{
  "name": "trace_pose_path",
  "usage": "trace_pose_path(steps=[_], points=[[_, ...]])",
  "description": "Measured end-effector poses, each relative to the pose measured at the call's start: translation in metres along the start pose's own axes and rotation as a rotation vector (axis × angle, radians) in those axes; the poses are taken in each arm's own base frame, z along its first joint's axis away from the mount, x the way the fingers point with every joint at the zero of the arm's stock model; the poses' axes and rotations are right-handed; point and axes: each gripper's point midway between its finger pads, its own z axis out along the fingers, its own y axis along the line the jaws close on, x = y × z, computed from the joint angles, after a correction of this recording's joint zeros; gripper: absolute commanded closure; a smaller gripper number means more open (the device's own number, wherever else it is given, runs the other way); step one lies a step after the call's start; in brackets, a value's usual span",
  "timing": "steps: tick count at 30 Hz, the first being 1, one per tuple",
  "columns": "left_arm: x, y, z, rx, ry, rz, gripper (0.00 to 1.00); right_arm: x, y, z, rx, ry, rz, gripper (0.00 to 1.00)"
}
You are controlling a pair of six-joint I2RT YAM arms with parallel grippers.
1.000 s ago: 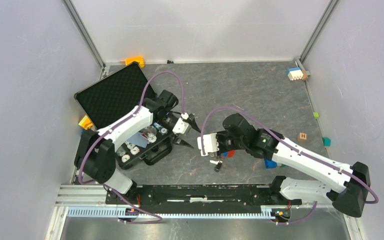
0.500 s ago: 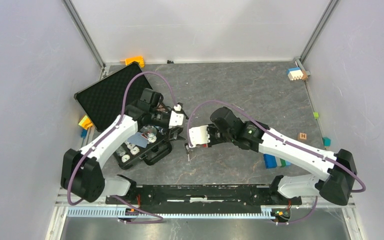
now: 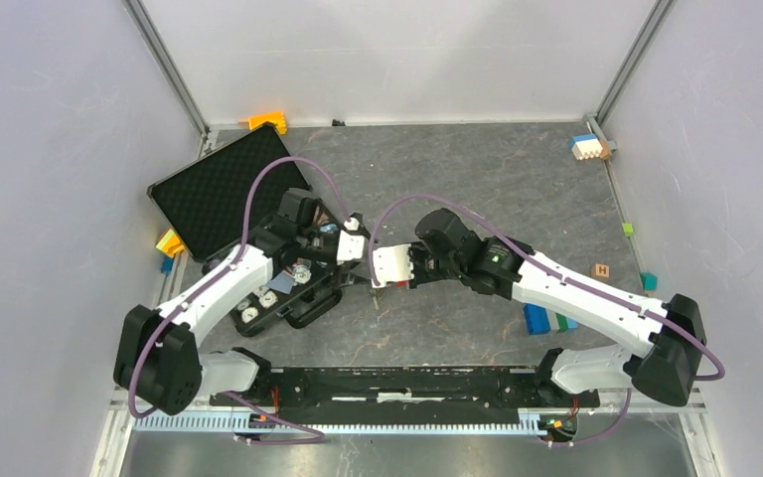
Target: Put the keys on the keyring
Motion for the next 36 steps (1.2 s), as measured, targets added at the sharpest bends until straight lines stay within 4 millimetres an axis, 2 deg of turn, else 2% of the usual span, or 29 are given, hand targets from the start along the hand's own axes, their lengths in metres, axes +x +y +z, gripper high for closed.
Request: trace_pose_path(steps=[7, 14, 17, 27, 34, 35, 36], points=[[-0.009, -0.005, 0.030, 0.069, -0.086, 0.020, 0.07, -0.006, 0.006, -0.001, -0.024, -0.033, 0.030, 1.00], [-0.020, -0.020, 0.064, 0.126, -0.127, -0.010, 0.12, -0.015, 0.001, -0.012, -0.002, -0.083, 0.050, 1.00], [-0.019, -0.021, 0.070, 0.108, -0.130, -0.040, 0.15, -0.016, 0.001, -0.013, 0.001, -0.088, 0.058, 1.00], [-0.019, -0.008, 0.079, 0.048, -0.143, -0.098, 0.56, -0.020, -0.003, -0.018, 0.020, -0.105, 0.066, 1.00], [-0.017, -0.010, 0.080, 0.048, -0.140, -0.109, 0.93, -0.019, -0.003, -0.020, 0.029, -0.111, 0.068, 1.00], [-0.016, -0.011, 0.080, 0.051, -0.139, -0.113, 0.98, -0.019, -0.003, -0.020, 0.031, -0.110, 0.068, 1.00], [-0.015, -0.012, 0.080, 0.054, -0.135, -0.116, 0.98, -0.018, -0.002, -0.020, 0.029, -0.109, 0.069, 1.00]])
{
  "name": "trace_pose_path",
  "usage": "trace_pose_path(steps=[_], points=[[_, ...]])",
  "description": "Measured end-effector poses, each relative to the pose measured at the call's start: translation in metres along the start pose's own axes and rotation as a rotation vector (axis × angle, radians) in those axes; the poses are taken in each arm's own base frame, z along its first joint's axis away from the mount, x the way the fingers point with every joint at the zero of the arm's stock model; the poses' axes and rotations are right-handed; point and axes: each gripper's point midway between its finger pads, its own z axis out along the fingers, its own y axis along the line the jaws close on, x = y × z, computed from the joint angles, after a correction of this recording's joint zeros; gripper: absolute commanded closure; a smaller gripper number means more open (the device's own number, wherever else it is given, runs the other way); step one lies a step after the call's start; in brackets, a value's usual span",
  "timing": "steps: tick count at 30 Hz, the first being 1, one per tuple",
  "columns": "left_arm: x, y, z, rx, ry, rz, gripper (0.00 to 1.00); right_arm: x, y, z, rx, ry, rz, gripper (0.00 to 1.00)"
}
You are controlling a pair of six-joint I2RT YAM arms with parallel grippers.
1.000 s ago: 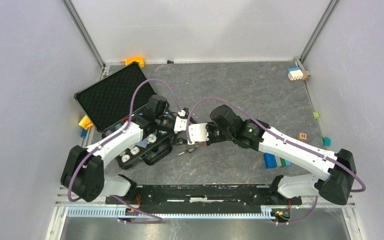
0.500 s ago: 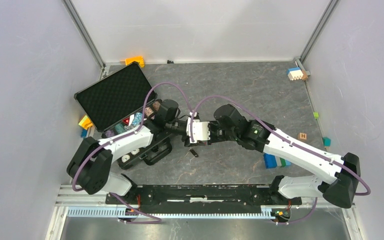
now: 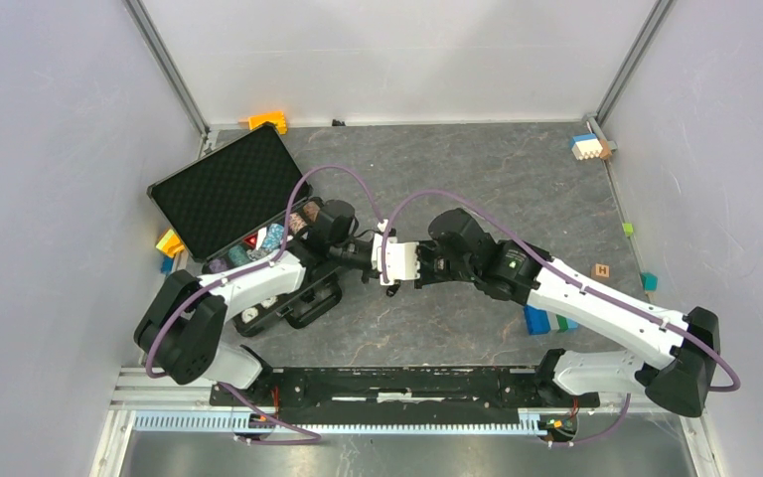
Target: Put the keys on the keyring
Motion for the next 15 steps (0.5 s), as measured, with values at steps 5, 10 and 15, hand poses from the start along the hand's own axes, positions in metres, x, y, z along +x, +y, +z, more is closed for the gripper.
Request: trace_pose_path(steps=[5, 10, 15], points=[[0.006, -0.006, -0.002, 0.030, 0.025, 0.021, 0.98, 0.004, 0.004, 0.001, -0.009, 0.011, 0.000, 1.00], [0.010, -0.019, -0.008, 0.084, 0.049, 0.096, 0.98, 0.010, 0.009, 0.002, -0.023, 0.028, -0.004, 1.00], [0.009, -0.030, -0.014, 0.134, 0.060, 0.163, 0.98, 0.013, 0.015, 0.003, -0.043, 0.034, -0.018, 1.00]])
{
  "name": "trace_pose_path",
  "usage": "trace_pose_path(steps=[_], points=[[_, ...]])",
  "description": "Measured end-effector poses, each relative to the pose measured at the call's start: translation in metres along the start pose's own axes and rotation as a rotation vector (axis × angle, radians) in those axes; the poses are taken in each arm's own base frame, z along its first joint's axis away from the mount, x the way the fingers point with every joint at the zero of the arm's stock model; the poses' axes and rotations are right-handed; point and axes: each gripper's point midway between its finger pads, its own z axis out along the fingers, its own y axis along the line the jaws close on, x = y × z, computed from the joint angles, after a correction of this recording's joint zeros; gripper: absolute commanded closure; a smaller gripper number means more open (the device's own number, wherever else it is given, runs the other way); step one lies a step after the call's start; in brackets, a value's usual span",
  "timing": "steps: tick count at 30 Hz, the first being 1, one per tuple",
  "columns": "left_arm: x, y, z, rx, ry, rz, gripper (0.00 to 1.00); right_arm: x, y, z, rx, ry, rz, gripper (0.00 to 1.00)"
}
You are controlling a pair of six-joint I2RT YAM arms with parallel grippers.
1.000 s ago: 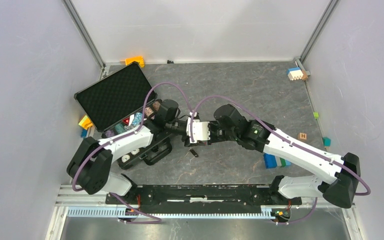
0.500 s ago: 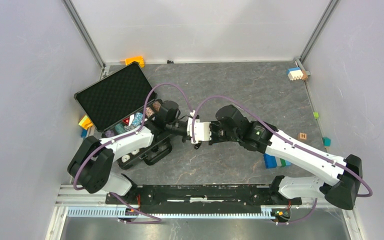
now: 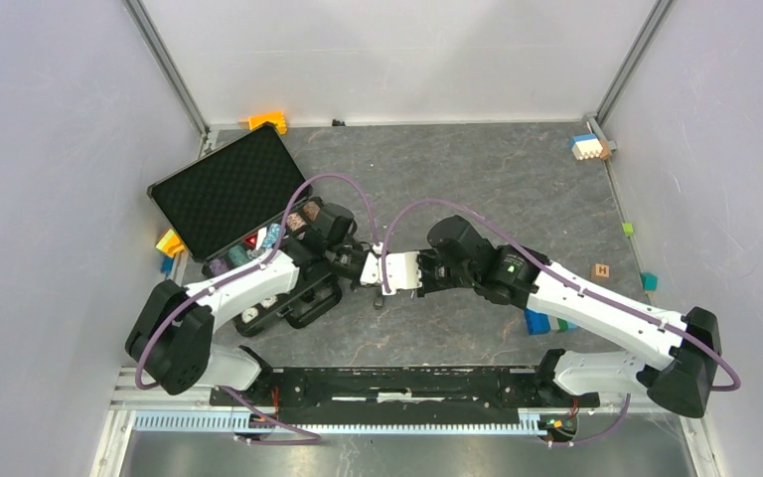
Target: Put the keys on the keyring
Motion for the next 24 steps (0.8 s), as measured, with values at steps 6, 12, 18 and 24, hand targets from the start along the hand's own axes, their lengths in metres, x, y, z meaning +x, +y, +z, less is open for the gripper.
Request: trace_pose_path(steps=[6, 12, 18, 24], points=[[-0.002, -0.005, -0.003, 0.024, 0.009, 0.038, 0.98, 0.000, 0.005, 0.001, -0.017, -0.009, -0.007, 1.00], [0.001, -0.001, -0.005, 0.011, 0.040, 0.020, 0.67, -0.005, 0.007, 0.001, -0.036, -0.034, -0.007, 1.00], [0.004, 0.013, -0.005, -0.056, 0.066, -0.029, 0.39, -0.013, 0.009, -0.002, -0.056, -0.069, 0.002, 1.00], [0.004, 0.024, -0.007, -0.115, 0.084, -0.057, 0.31, -0.018, 0.010, -0.004, -0.065, -0.086, 0.029, 1.00]])
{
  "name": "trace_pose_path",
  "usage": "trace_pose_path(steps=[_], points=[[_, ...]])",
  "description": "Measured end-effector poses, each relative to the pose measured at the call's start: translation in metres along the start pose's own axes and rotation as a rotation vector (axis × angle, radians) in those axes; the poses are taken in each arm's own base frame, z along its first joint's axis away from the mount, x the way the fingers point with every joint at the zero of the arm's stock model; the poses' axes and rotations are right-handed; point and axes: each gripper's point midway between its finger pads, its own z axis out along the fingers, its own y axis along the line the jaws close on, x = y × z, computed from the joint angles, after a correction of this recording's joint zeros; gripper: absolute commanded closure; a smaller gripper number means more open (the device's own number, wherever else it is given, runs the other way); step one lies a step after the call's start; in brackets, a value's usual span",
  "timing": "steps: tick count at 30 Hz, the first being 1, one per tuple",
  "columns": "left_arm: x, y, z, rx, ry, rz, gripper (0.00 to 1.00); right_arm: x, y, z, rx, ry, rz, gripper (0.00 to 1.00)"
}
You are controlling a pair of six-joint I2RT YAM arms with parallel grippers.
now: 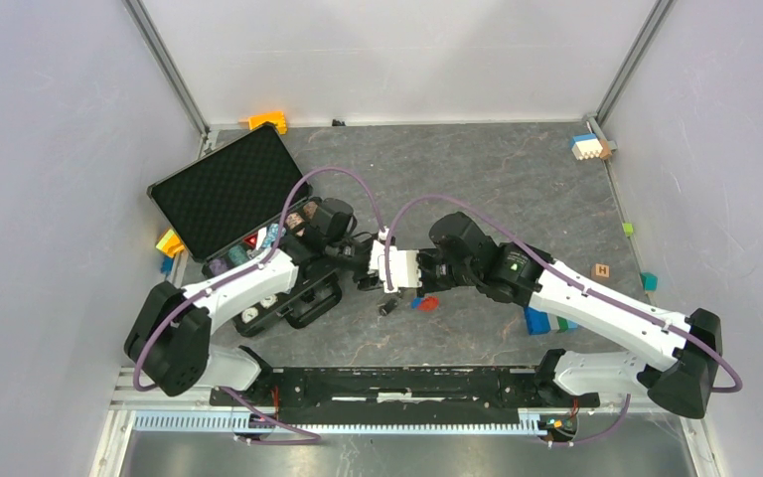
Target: Put the keys on the keyring
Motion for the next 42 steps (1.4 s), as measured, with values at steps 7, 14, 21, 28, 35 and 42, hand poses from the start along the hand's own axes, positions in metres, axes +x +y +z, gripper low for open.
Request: trace_pose_path(steps=[7, 14, 21, 28, 35, 42], points=[[-0.014, 0.008, -0.011, -0.077, -0.003, -0.077, 0.39, -0.006, -0.004, -0.002, 0.012, -0.015, 0.046, 1.00], [-0.039, 0.013, -0.027, -0.130, -0.039, -0.101, 0.40, -0.008, -0.016, -0.001, 0.035, -0.021, 0.112, 1.00], [-0.041, -0.002, -0.035, -0.096, -0.015, -0.149, 0.40, -0.015, -0.020, 0.002, 0.035, -0.045, 0.140, 1.00], [-0.044, -0.003, -0.034, -0.102, -0.025, -0.223, 0.46, -0.017, -0.023, 0.002, 0.042, -0.050, 0.157, 1.00], [-0.050, -0.004, -0.033, -0.107, -0.041, -0.294, 0.49, -0.019, -0.027, 0.002, 0.056, -0.062, 0.164, 1.00], [-0.051, -0.005, -0.033, -0.109, -0.042, -0.328, 0.47, -0.020, -0.031, 0.003, 0.062, -0.063, 0.171, 1.00]])
